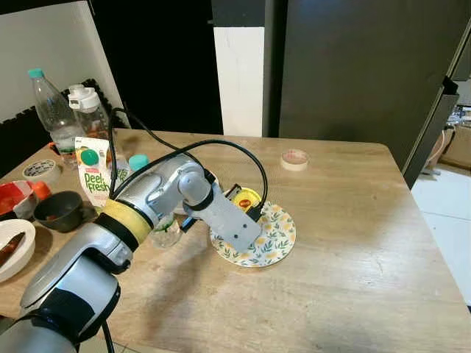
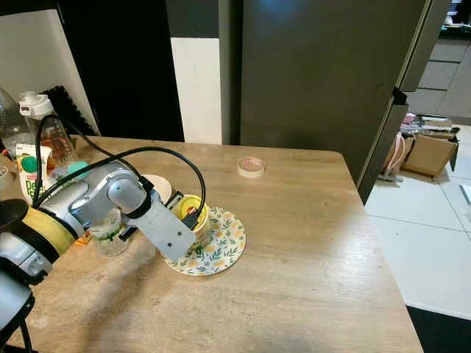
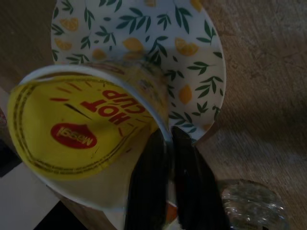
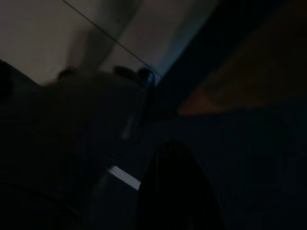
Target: Restocking fridge
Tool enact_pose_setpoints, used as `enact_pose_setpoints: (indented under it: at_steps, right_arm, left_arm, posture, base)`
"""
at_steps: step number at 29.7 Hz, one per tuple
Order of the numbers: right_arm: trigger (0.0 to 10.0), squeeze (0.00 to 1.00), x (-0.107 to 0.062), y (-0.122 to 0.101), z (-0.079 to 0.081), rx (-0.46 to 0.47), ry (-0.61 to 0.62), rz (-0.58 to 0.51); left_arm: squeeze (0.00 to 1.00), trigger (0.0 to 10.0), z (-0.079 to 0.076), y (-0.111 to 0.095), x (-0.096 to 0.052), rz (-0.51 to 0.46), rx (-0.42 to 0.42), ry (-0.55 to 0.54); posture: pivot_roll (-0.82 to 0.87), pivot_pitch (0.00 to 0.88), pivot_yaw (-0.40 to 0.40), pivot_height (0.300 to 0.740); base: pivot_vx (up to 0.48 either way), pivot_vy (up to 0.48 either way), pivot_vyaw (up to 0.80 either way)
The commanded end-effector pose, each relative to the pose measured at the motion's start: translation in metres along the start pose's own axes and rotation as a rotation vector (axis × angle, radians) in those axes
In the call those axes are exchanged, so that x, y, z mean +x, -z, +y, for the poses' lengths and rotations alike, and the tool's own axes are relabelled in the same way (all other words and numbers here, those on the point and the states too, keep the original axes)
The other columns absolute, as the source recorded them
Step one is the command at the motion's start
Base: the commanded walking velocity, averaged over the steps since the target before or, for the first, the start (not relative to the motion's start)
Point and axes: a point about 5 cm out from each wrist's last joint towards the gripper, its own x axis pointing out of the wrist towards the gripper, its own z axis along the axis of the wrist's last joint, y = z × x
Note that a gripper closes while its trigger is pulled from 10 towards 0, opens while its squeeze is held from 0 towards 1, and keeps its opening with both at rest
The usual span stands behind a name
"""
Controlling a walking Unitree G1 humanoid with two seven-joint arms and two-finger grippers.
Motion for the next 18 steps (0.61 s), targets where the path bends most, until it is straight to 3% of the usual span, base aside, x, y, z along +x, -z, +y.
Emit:
enact_pose_setpoints:
  at_steps: [1,3,4,18]
  right_arm:
    - [10.0,0.0,0.0007,0.0093,0.0077,0.005,-0.026,0.038]
    - [10.0,0.0,0.0007,0.0089,0.0076,0.005,-0.026,0.038]
    - [10.0,0.0,0.0006,0.0084,0.0066,0.006,-0.025,0.038]
    - [10.0,0.0,-0.0006,0.0092,0.0003,0.007,-0.004,0.048]
  left_arm:
    - [1.0,10.0,-0.0008,-0.0021,0.0023,-0.001,0.022,-0.004]
    - [1.0,10.0,0.0001,-0.0029,0.0025,0.001,0.029,-0.013]
    - [0.0,10.0,0.0003,-0.0035,0.0025,0.005,0.034,-0.015]
    - [0.0,10.0,0.001,-0.0106,0.008,-0.006,0.062,-0.001]
  posture:
    - [-0.11,0.0,0.059,0.74]
    - [-0.11,0.0,0.059,0.74]
    - [-0.11,0.0,0.06,0.74]
    - [-0.11,0.0,0.061,0.74]
  base:
    - [0.0,0.0,0.0]
    - [0.0,0.0,0.0]
    - [0.0,0.0,0.0]
    - [0.0,0.0,0.0]
